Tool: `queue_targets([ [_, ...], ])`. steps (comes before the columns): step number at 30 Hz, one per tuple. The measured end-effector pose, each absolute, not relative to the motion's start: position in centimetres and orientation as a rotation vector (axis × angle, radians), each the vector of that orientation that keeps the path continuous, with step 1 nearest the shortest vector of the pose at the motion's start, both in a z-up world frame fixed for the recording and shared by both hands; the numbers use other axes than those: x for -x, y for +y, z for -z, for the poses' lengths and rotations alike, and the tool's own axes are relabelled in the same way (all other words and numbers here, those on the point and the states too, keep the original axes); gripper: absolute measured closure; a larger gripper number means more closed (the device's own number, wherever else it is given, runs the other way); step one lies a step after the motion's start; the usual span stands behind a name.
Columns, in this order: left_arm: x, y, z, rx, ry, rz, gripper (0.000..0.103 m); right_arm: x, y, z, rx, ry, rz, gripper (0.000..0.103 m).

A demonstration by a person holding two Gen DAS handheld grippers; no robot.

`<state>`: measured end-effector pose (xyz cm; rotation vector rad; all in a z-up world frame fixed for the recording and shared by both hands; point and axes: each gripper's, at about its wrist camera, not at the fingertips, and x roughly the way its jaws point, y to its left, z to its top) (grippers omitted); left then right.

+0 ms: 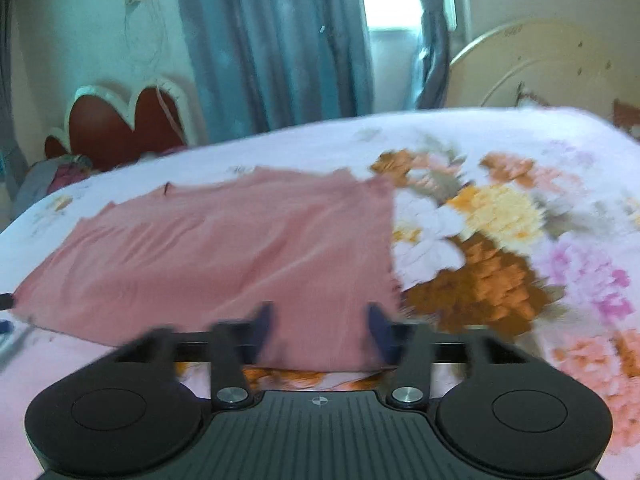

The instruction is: Fold small clothes

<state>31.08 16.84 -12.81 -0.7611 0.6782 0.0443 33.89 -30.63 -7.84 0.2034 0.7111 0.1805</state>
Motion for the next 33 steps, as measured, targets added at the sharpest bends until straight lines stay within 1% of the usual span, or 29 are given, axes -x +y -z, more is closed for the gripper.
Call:
queue_targets([
  [1, -31.1, 17.2, 13.2, 0.82, 0.641, -0.058, 0.034, -34.2, -30.2, 8.0, -0.212, 0.723, -0.189, 0.088],
  [2, -31.3, 17.5, 13.5, 0.86, 0.624, -0.065, 0.034, -34.6, -29.7, 8.0, -0.221, 0.737, -0.2, 0.09],
  [5, -32.5, 18.3, 14.2, 0.944, 0.58, -0.077, 0.036, -35.5, -28.2, 8.1, -0.246, 0.753, -0.239, 0.09],
  [7, -33.4, 18.7, 14.6, 0.976, 0.56, -0.093, 0.042, -36.5, -27.0, 8.1, -0.26, 0.753, -0.273, 0.091],
  [8, -33.8, 18.8, 14.9, 0.993, 0.546, -0.1, 0.044, -36.9, -26.4, 8.1, -0.264, 0.754, -0.29, 0.099],
  [9, -34.3, 19.0, 15.1, 1.005, 0.534, -0.108, 0.049, -37.5, -25.8, 8.1, -0.268, 0.757, -0.308, 0.103],
  [10, -34.7, 18.9, 15.4, 1.013, 0.526, -0.116, 0.054, -38.2, -25.2, 8.0, -0.27, 0.757, -0.322, 0.103],
  [14, -36.4, 18.8, 15.5, 1.011, 0.523, -0.125, 0.061, -41.3, -22.3, 7.8, -0.266, 0.765, -0.371, 0.103],
  [17, -37.4, 19.3, 16.1, 1.015, 0.549, -0.097, 0.083, -43.5, -19.9, 7.7, -0.26, 0.769, -0.408, 0.103],
  [18, -37.5, 19.6, 16.4, 1.025, 0.558, -0.089, 0.094, -44.2, -19.2, 7.8, -0.259, 0.77, -0.422, 0.103],
  [20, -37.4, 20.0, 16.6, 1.053, 0.549, -0.066, 0.095, -45.4, -17.6, 8.0, -0.244, 0.769, -0.448, 0.103],
  [22, -36.2, 19.7, 15.0, 1.069, 0.467, -0.012, 0.095, -46.0, -16.5, 8.3, -0.237, 0.766, -0.468, 0.103],
  [24, -35.8, 19.0, 13.7, 1.022, 0.428, 0.02, 0.095, -46.2, -15.9, 8.9, -0.236, 0.766, -0.486, 0.103],
  [26, -36.5, 18.7, 14.4, 1.018, 0.473, 0.007, 0.095, -46.9, -15.3, 11.0, -0.197, 0.843, -0.45, 0.103],
  [28, -37.0, 18.8, 15.4, 1.028, 0.547, -0.042, 0.095, -47.2, -15.8, 11.3, -0.252, 0.835, -0.454, 0.103],
  [30, -36.8, 18.6, 15.2, 1.028, 0.53, -0.041, 0.095, -47.4, -16.0, 11.1, -0.254, 0.845, -0.456, 0.103],
  [33, -37.0, 17.0, 13.2, 0.971, 0.512, 0.003, 0.095, -47.2, -17.1, 10.8, -0.286, 0.825, -0.451, 0.103],
])
